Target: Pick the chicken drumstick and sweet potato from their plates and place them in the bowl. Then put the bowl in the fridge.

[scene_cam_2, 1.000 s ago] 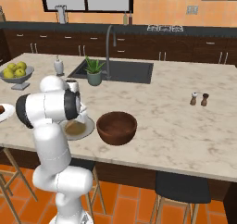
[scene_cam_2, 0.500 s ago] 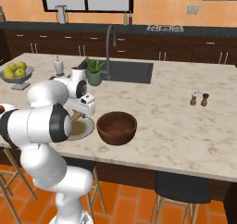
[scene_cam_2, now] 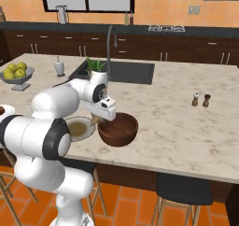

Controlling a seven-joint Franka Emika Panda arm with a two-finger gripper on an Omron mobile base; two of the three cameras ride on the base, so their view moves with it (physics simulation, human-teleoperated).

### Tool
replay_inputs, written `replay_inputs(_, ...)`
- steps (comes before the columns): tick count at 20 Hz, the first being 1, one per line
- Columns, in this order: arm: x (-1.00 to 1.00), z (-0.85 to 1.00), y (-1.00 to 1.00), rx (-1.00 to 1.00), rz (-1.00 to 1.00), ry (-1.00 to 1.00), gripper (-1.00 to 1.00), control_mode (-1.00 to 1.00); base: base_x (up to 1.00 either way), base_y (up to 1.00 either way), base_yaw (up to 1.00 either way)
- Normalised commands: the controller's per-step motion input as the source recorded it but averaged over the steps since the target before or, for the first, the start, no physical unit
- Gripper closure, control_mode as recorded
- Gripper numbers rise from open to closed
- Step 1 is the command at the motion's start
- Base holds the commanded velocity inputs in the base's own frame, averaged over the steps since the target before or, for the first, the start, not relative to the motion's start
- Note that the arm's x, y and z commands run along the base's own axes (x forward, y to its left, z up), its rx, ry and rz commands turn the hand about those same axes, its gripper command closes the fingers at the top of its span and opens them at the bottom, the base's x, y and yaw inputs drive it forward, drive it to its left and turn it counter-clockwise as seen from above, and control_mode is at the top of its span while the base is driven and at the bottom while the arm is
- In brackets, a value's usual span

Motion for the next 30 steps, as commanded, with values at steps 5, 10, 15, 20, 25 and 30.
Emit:
replay_inputs(5, 0.3, -0.01, -0.61, 0.0, -0.01, 0.08, 1.0, -1.0, 0.0, 0.0, 0.0)
replay_inputs(10, 0.39, -0.34, -0.23, 0.0, 0.0, 0.18, 1.0, -1.0, 0.0, 0.0, 0.0)
replay_inputs(15, 0.28, -0.3, -0.11, -0.01, 0.0, 0.08, 1.0, -1.0, 0.0, 0.0, 0.0)
replay_inputs(20, -0.08, -0.25, -0.14, 0.0, 0.0, 0.01, 1.0, -1.0, 0.0, 0.0, 0.0)
replay_inputs(25, 0.15, -0.34, 0.0, -0.01, 0.0, 0.02, 1.0, -1.0, 0.0, 0.0, 0.0)
replay_inputs(30, 0.15, -0.12, 0.0, -0.01, 0.0, 0.01, -1.0, -1.0, 0.0, 0.0, 0.0)
